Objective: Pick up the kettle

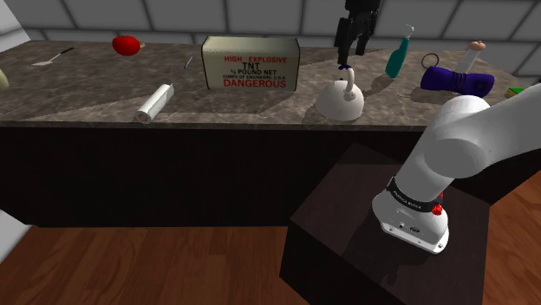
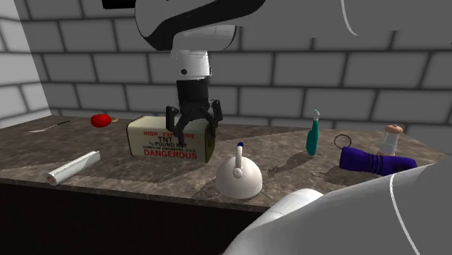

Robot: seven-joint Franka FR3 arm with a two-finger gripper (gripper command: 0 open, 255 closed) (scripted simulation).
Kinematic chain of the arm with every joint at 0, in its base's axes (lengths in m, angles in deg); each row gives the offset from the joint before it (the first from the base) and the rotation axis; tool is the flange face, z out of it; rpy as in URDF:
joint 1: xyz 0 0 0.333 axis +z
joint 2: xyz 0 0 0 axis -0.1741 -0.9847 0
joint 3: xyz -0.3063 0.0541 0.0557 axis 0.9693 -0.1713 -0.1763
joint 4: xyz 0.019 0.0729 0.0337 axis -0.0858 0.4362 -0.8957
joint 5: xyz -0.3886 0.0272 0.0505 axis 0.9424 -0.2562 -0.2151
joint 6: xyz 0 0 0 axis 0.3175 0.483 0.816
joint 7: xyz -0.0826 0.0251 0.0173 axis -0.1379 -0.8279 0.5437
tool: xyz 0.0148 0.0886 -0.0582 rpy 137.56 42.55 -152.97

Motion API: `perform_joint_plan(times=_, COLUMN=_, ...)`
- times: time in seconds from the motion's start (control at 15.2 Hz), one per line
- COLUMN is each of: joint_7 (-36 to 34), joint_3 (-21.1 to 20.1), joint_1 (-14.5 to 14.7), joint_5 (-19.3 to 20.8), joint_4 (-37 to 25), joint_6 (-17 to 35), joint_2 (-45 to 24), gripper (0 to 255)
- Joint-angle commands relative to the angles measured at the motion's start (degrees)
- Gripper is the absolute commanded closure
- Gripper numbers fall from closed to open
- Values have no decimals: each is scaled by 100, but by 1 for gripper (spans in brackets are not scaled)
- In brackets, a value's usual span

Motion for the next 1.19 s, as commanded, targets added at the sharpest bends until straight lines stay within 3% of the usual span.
perform_joint_plan(times=0.0, joint_7=0, joint_3=0, joint_1=0, joint_5=0, joint_4=0, joint_6=0, joint_2=0, gripper=0)
perform_joint_plan(times=1.12, joint_7=-1615, joint_3=1451, joint_1=-1538, joint_5=-156, joint_4=-435, joint_6=1377, joint_2=-2492, gripper=0)
